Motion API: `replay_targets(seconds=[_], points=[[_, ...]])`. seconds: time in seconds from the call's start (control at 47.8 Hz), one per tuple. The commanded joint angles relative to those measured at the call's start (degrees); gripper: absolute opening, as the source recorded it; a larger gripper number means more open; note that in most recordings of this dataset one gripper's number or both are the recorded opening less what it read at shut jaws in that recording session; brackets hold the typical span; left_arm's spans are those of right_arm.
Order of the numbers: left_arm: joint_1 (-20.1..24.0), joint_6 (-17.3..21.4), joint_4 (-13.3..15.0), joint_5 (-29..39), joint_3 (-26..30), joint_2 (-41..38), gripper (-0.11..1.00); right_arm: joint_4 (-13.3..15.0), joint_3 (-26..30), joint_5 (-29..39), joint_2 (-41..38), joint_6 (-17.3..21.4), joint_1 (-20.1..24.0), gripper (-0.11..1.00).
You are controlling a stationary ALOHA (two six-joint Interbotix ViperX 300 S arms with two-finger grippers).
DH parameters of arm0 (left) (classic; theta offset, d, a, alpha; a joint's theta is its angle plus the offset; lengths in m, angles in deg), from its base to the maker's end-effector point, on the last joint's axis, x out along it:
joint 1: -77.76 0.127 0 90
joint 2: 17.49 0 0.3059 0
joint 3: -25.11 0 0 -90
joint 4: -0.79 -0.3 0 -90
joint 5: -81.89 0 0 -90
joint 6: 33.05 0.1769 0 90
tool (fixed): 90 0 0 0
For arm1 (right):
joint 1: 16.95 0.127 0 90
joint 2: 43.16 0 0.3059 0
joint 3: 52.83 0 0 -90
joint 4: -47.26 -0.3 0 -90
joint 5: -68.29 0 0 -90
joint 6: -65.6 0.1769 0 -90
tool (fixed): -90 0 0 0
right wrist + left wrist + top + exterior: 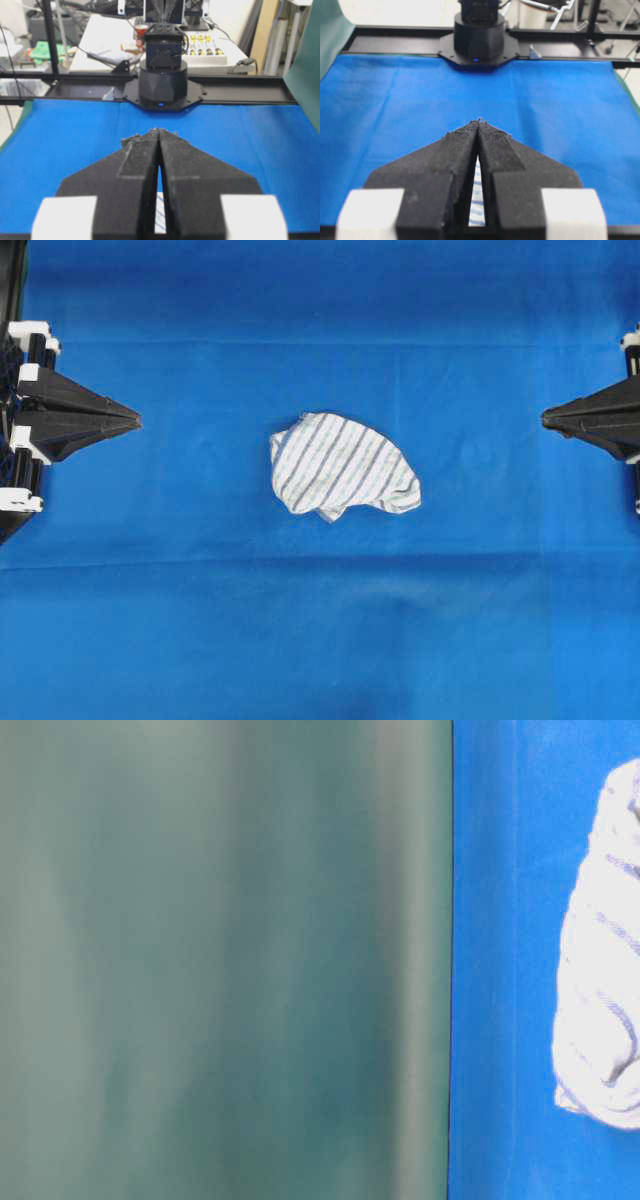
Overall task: Lift the towel with both arms.
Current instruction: 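Move both grippers inward and pinch opposite edges of the striped towel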
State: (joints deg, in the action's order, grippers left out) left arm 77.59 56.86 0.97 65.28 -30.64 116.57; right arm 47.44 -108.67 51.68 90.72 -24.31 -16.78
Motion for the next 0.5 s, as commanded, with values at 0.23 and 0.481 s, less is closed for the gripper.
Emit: replay_targets(seconds=[0.23, 0.481], points=[[-2.0, -0.6, 1.2, 0.2, 3.3, -6.9, 0.0, -0.3, 2.8, 4.1, -5.5, 1.0, 1.0, 0.0], [-4.0, -0.6, 1.2, -3.2, 5.0, -17.8, 0.0, -0.4, 2.9, 4.0, -15.4, 4.3, 1.3, 0.0]])
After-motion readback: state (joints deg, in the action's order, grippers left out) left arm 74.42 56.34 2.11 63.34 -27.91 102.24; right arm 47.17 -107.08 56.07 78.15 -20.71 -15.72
